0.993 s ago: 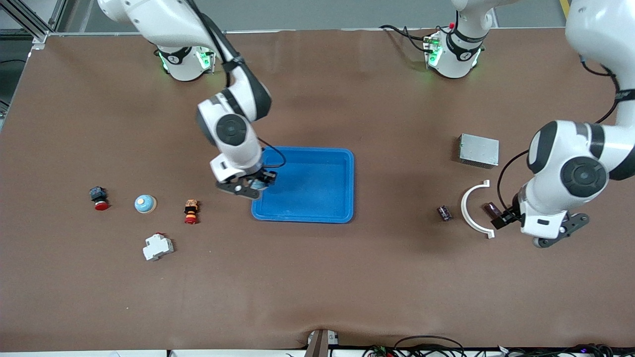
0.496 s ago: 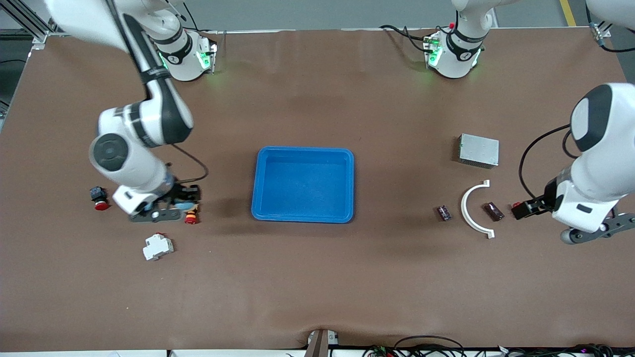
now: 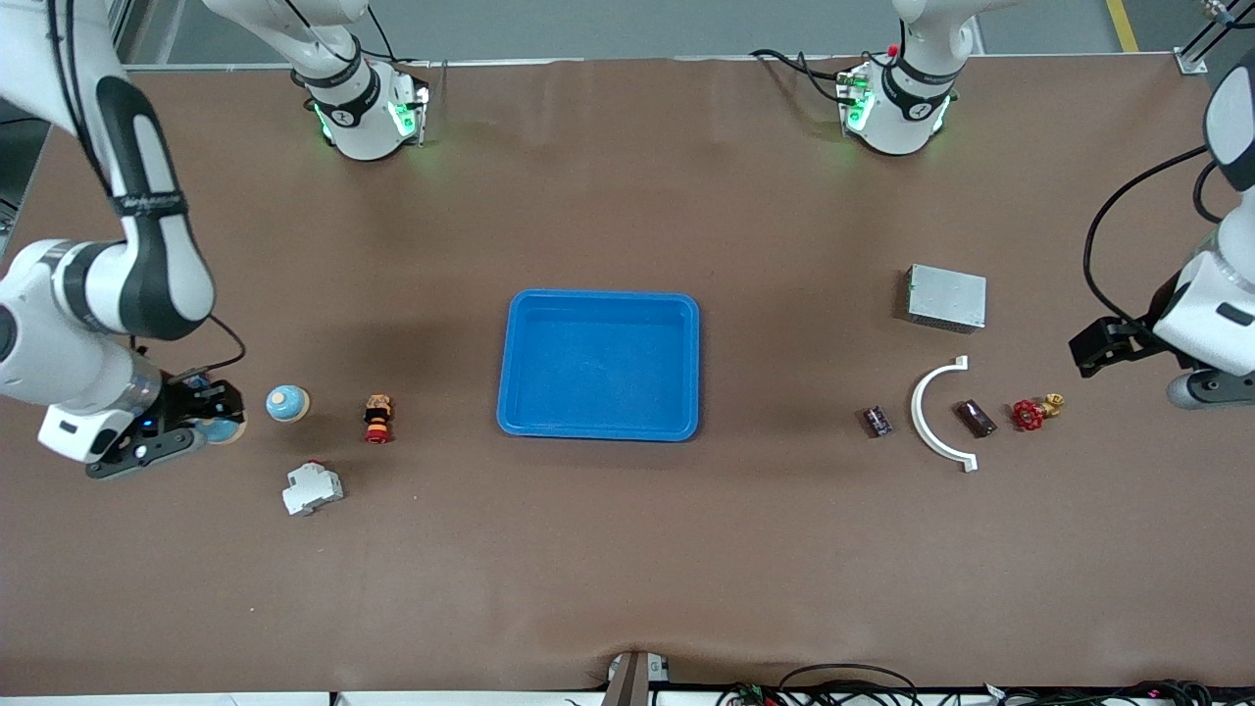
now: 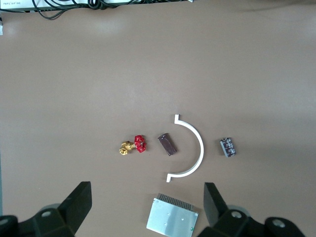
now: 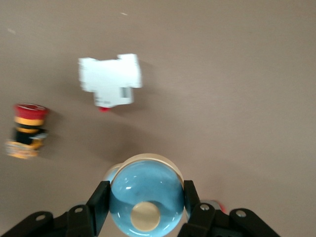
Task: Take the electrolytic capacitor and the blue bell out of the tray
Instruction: 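Lower the bell beside the first bell while the left gripper withdraws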
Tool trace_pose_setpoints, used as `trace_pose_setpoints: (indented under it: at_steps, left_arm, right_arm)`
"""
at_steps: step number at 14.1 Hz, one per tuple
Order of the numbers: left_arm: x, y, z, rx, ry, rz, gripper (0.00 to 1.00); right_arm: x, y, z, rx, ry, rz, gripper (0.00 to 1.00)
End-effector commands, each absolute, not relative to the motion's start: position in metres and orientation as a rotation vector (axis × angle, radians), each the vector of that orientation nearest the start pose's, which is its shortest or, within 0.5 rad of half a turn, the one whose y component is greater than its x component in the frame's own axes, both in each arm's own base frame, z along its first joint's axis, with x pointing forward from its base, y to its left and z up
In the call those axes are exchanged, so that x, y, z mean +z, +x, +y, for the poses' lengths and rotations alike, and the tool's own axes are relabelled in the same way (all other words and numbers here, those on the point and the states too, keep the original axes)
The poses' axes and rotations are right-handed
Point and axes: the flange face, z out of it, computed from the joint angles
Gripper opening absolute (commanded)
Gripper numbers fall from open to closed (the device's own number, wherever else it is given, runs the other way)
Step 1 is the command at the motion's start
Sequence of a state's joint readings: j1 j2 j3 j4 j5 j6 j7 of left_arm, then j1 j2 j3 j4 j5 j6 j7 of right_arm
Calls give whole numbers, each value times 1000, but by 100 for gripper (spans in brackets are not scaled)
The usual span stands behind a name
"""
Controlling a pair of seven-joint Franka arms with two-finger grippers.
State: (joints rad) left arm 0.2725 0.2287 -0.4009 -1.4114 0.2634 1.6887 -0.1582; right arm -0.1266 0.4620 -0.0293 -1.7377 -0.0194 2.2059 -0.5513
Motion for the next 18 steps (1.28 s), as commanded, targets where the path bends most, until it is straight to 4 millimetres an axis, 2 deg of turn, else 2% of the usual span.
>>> trace_pose_setpoints:
  at_steps: [1,2,3,7,13,17,18]
  left_arm:
    - [606,619,-8,-149,-3070,-69,100]
    - [614,614,1,-167,-3094,-119,100]
    - [616,610,2,-166,-3096,-135,100]
    - [631,584,9,-97,-3133,-188,100]
    - [634,541,-11,-97,-3161,-149,100]
    - [636,533,-12,-78,-3163,-137,100]
    - [639,532,-14,-87,-3163,-134,100]
  right_arm:
    - [271,684,-124,12,-3066,-748,0]
    - [257,688,-136,25,-3057,-765,0]
    - [244,690,-145,26,-3053,-780,0]
    - [212,693,-167,-48,-3061,-846,0]
    - [190,694,-182,-59,-3066,-840,0]
    - [179,691,-191,-70,-3067,-806,0]
    - [177,690,-196,-89,-3055,-741,0]
